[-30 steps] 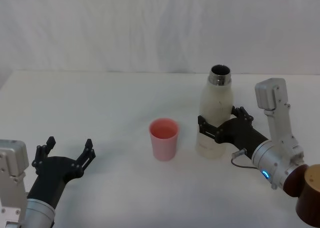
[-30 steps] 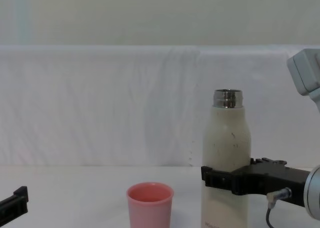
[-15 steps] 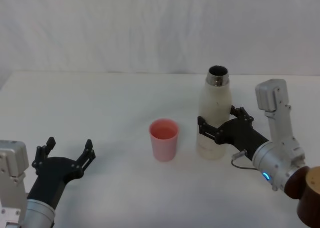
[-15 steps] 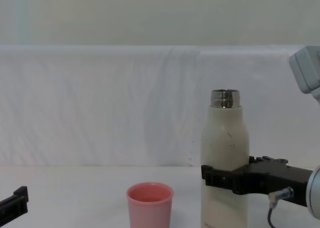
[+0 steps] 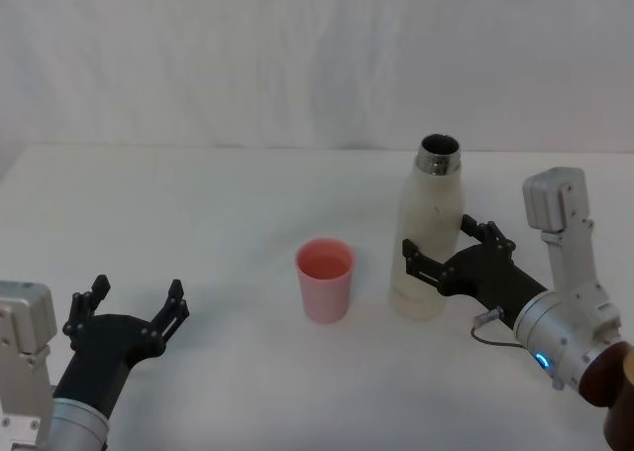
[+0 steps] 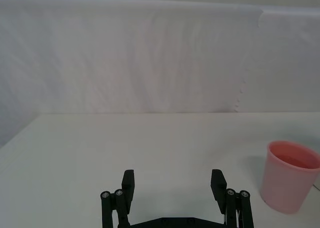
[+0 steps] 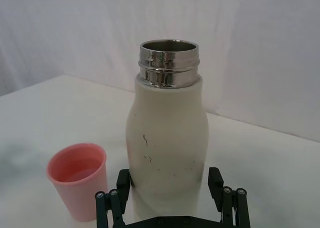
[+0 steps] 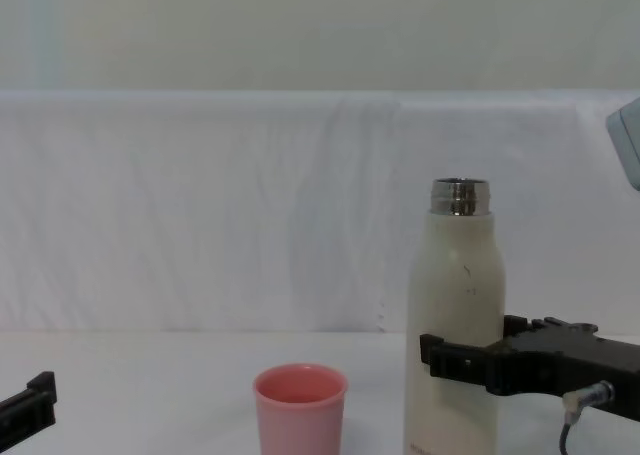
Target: Grasp the thermos with one hand and pour water into the cup lid.
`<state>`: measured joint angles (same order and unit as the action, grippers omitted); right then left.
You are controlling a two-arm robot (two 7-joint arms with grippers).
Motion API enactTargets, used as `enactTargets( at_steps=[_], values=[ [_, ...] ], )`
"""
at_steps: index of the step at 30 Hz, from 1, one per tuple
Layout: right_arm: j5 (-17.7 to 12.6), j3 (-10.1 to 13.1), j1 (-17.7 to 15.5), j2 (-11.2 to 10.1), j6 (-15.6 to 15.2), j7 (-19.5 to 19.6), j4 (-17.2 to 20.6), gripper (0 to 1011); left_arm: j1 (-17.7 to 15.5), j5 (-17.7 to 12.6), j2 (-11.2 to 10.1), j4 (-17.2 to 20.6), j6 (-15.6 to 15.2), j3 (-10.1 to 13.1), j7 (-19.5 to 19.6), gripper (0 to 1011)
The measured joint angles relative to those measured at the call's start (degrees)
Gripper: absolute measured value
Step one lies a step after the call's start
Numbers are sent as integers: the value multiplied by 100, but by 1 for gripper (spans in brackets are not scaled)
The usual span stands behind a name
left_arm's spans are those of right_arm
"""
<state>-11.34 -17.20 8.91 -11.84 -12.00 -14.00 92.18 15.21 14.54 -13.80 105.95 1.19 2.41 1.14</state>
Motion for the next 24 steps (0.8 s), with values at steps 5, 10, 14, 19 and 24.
enactTargets(
  at_steps=[5, 10, 14, 19, 24],
  values=[
    [-28, 9, -65, -34, 13, 0, 78, 1003, 0, 0, 0, 0, 0, 0, 0, 1001],
    [-78, 43, -147, -60, 17, 5, 176, 1003, 0, 0, 0, 0, 0, 0, 0, 1001],
    [-134, 86, -251, -97, 17, 17, 298, 1003, 0, 0, 0, 0, 0, 0, 0, 1001],
    [-213, 152, -408, -154, 27, 38, 469, 1003, 0, 0, 0, 0, 0, 0, 0, 1001],
    [-274, 198, -565, -202, 52, 59, 628, 1003, 0, 0, 0, 0, 0, 0, 0, 1001]
  ],
)
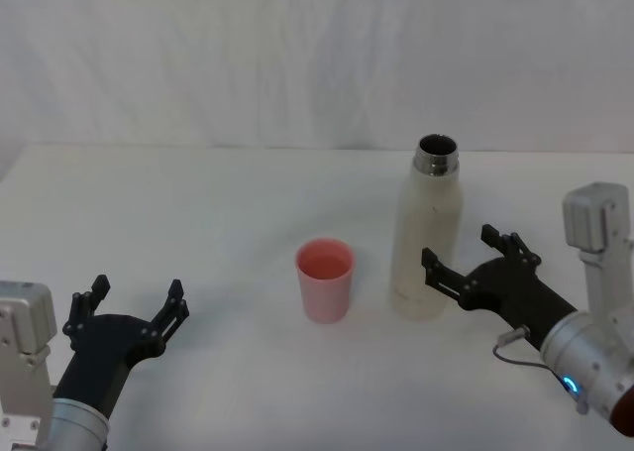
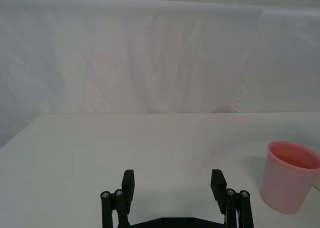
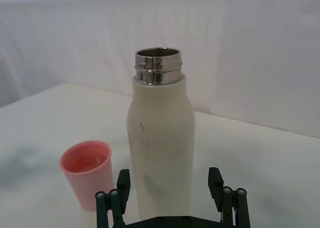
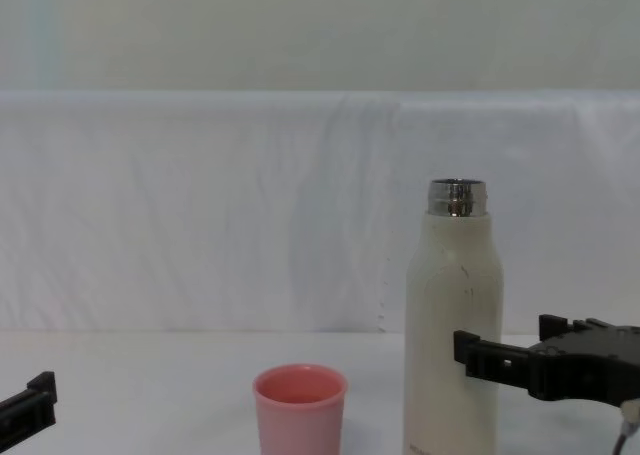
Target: Grasp the thermos with one hand and pour water into the cup lid.
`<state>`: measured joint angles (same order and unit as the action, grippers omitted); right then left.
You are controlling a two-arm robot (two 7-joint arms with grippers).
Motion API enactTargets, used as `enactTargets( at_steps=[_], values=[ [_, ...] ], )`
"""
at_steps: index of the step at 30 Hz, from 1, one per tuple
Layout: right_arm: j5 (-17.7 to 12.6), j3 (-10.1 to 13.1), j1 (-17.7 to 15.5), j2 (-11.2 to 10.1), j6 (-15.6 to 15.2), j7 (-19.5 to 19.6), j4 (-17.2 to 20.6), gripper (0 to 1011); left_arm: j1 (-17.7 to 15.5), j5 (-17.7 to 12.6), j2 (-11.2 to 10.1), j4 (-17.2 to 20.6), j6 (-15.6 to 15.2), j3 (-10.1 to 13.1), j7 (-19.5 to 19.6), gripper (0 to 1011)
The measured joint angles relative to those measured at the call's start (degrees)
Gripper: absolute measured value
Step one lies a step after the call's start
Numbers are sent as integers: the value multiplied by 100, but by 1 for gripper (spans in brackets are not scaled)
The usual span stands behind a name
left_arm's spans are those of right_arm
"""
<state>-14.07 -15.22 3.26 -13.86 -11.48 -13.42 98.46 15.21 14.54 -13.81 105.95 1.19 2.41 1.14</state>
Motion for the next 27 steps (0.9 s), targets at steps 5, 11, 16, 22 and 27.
enactTargets(
  at_steps=[5, 11, 16, 22, 27],
  values=[
    [-65, 49, -227, -91, 45, 6, 231, 1003, 0, 0, 0, 0, 0, 0, 0, 1001],
    [-164, 75, -461, -184, 121, -31, 447, 1003, 0, 0, 0, 0, 0, 0, 0, 1001],
    [-213, -14, -571, -233, 203, -108, 496, 1003, 0, 0, 0, 0, 0, 0, 0, 1001],
    [-226, -180, -580, -202, 298, -140, 402, 1003, 0, 0, 0, 0, 0, 0, 0, 1001],
    [-231, -295, -542, -141, 347, -144, 277, 1003, 0, 0, 0, 0, 0, 0, 0, 1001]
  ],
)
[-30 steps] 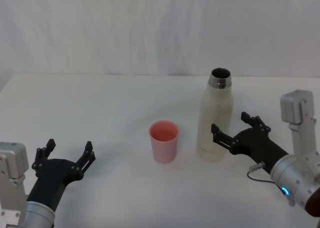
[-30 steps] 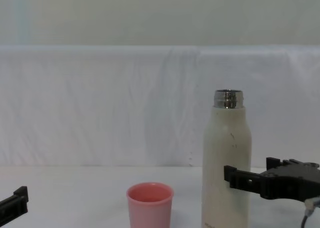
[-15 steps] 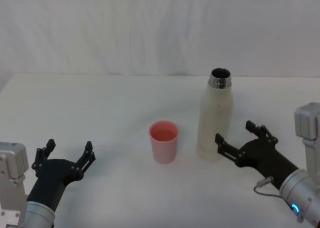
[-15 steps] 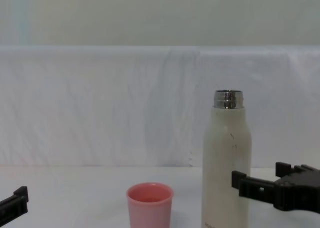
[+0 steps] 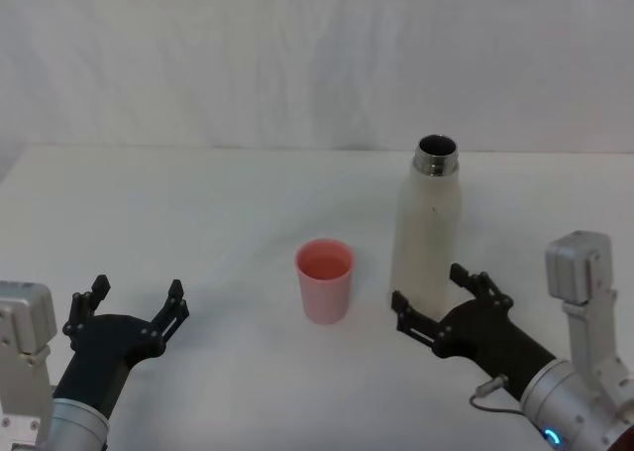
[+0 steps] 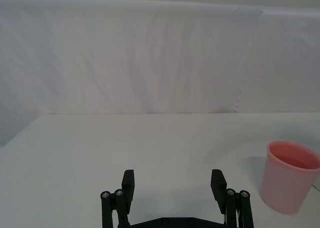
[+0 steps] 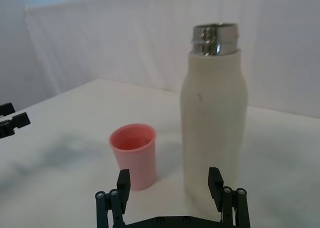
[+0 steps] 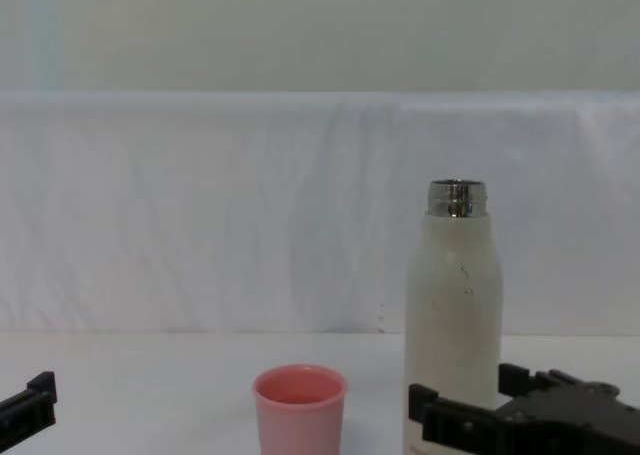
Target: Grasp the thermos with one hand and pour water into the cup lid.
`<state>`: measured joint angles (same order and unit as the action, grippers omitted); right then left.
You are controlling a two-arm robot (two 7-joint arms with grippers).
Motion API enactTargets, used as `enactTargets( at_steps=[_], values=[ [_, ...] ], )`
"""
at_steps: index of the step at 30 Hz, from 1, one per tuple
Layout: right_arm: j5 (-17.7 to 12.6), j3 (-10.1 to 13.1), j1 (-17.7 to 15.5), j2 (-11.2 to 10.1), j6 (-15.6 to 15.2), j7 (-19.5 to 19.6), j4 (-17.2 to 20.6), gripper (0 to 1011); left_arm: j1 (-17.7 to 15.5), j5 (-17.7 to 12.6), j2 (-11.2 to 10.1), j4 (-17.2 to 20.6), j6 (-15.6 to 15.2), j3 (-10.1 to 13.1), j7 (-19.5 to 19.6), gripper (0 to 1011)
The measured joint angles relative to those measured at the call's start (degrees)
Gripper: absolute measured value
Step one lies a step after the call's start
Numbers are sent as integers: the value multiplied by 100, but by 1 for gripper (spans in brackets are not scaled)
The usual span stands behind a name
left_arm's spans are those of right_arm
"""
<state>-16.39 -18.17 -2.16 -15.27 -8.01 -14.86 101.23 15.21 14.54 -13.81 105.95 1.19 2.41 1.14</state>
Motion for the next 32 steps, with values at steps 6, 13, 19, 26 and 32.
enactTargets(
  at_steps=[6, 13, 19, 26, 32],
  values=[
    [1, -100, 53, 54, 33, 5, -134, 1003, 0, 0, 0, 0, 0, 0, 0, 1001],
    [12, -133, 61, 63, 41, 19, -193, 1003, 0, 0, 0, 0, 0, 0, 0, 1001],
    [16, -132, 58, 65, 41, 21, -193, 1003, 0, 0, 0, 0, 0, 0, 0, 1001],
    [19, -130, 57, 65, 41, 24, -190, 1003, 0, 0, 0, 0, 0, 0, 0, 1001],
    [23, -130, 57, 65, 41, 25, -188, 1003, 0, 0, 0, 0, 0, 0, 0, 1001]
  ],
)
